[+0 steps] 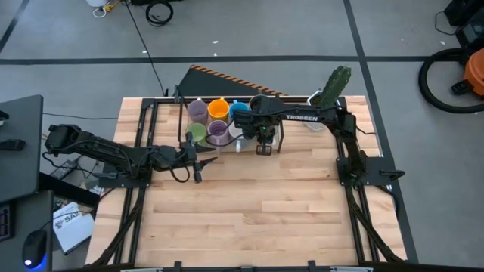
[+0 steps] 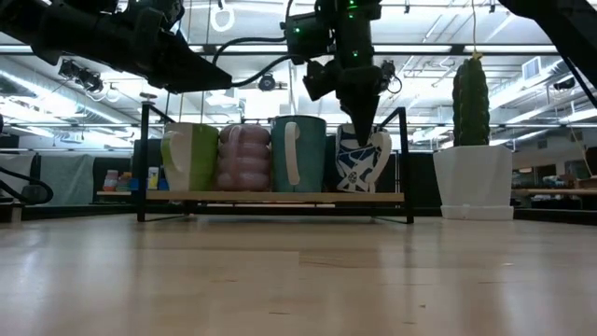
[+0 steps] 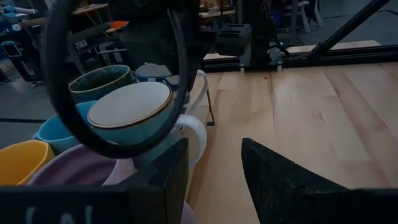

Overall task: Place coffee mugs
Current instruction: Put the blue white mug on the shelf

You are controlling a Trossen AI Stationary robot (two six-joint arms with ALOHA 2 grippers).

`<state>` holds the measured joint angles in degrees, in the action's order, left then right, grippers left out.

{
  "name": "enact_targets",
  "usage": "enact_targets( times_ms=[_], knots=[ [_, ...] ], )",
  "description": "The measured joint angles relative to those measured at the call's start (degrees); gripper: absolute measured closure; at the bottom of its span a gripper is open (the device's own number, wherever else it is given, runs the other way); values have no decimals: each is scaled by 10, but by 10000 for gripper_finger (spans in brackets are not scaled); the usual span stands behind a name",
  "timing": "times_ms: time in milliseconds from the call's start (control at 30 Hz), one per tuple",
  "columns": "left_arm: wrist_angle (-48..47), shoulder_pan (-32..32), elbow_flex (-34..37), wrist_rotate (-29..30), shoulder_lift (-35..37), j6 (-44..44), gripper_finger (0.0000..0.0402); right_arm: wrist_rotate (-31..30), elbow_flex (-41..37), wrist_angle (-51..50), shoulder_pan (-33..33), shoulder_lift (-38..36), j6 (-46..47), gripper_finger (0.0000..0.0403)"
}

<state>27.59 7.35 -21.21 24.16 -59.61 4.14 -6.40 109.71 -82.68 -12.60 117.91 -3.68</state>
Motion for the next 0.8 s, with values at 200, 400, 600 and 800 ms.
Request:
enact_targets(
  times_ms=[200,400,600,800],
  knots=[
    [0,0,0,0,0,0,246,-2,-1,6,-2,-1,-6,326],
    [0,0,0,0,0,0,246,-2,-1,13,-12,-11,3,269],
    [1,0,0,0,0,-3,246,1,-1,22,-19,-24,16,226],
    [5,0,0,0,0,-5,246,-2,21,6,-8,-47,29,207]
  ],
)
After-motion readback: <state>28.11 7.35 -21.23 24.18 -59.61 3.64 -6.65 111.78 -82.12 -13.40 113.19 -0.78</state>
